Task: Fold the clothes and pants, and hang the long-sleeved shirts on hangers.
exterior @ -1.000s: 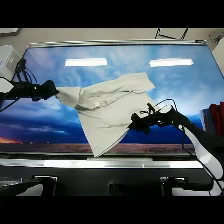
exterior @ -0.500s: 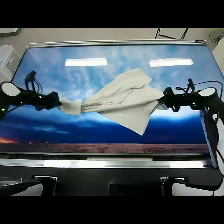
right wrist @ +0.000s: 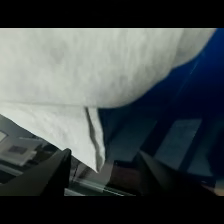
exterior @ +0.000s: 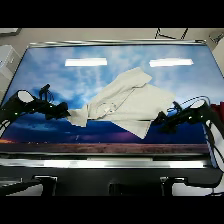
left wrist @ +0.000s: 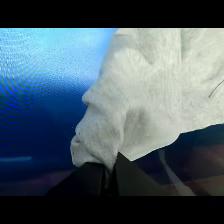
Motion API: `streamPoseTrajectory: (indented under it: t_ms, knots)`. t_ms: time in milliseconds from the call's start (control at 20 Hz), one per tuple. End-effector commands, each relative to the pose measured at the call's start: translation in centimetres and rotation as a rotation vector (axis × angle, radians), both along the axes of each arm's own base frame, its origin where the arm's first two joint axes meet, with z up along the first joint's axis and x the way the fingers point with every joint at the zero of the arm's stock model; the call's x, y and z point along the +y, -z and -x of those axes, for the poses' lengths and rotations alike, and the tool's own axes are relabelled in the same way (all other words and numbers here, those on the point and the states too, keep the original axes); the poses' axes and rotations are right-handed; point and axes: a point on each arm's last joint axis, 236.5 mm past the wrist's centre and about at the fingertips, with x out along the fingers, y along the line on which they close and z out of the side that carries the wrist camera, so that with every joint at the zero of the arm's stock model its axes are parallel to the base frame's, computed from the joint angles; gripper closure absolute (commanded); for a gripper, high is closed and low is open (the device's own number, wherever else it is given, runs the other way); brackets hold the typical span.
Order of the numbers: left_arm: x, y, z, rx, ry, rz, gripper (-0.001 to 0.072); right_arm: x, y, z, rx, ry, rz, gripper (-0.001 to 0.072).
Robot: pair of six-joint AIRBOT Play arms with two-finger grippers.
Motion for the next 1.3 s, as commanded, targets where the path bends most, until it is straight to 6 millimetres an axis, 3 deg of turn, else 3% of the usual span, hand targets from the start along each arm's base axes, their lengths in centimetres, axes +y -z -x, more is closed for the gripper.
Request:
streamPoseTrajectory:
  t_ms: [0,250,300,350,400,500,550,650,700,750,800,850,900,950,1000,1050,1150,1250]
  knots:
    - [-0.2,0.0,0.0,-0.002,-0.003,0.008,0.0679,4.7,1.3,3.4,0.034,-0.099,-0.09,0.0146]
    - [-0.5,-0.4,-0.1,-0.006,-0.008,0.024,0.0679,8.7,2.4,2.4,-0.013,-0.117,-0.027,0.0147]
    - [-0.5,-0.4,-0.2,-0.009,-0.007,0.024,0.0679,9.3,2.6,2.0,-0.029,-0.108,-0.015,0.0249]
    - [-0.5,-0.6,-0.4,-0.016,-0.004,0.023,0.0679,9.8,2.5,1.6,-0.045,-0.102,-0.019,0.052]
    - [-0.5,-1.1,-0.7,-0.033,0.004,0.022,0.0679,10.2,2.0,1.2,-0.051,-0.096,-0.035,0.0671]
    - [-0.4,-3.6,-2.2,-0.129,0.037,0.01,0.068,9.9,-0.2,-0.6,-0.129,-0.125,-0.031,0.0673]
    - [-0.3,-6.2,-3.6,-0.212,0.037,0.004,0.068,9.1,-2.3,-2.4,-0.209,-0.137,-0.005,0.0674]
    - [0.3,-14.4,-6.8,-0.444,0.01,-0.006,0.068,7.2,-9.3,-7.1,-0.432,-0.135,0.054,0.0674]
    - [0.7,-20.7,-8.2,-0.611,-0.008,-0.015,0.068,5.5,-15.0,-10.0,-0.596,-0.106,0.097,0.0674]
    - [1.0,-27.6,-8.8,-0.8,-0.006,-0.036,0.068,3.2,-22.0,-12.4,-0.786,-0.057,0.157,0.0674]
    - [1.4,-35.8,-8.1,-1.016,-0.016,-0.058,0.068,0.8,-29.3,-13.7,-0.973,-0.001,0.225,0.0673]
    - [1.9,-43.4,-6.4,-1.208,-0.053,-0.062,0.068,-1.8,-37.6,-13.8,-1.179,0.069,0.31,0.0673]
    - [2.4,-50.9,-3.3,-1.401,-0.09,-0.06,0.068,-3.7,-45.0,-12.4,-1.357,0.135,0.384,0.0673]
    - [2.6,-56.6,0.3,-1.553,-0.117,-0.054,0.068,-4.9,-51.9,-9.6,-1.52,0.191,0.445,0.0673]
    - [2.7,-61.0,4.3,-1.675,-0.13,-0.046,0.068,-5.2,-56.7,-6.5,-1.641,0.22,0.494,0.0673]
    - [2.6,-63.5,7.7,-1.749,-0.136,-0.035,0.068,-5.0,-60.5,-3.2,-1.744,0.232,0.545,0.0672]
    - [2.6,-65.9,13.1,-1.839,-0.151,-0.019,0.068,-4.1,-64.7,2.0,-1.879,0.264,0.584,0.0672]
    - [3.1,-67.6,16.4,-1.919,-0.184,-0.011,0.068,-3.6,-67.0,5.0,-1.964,0.298,0.592,0.0672]
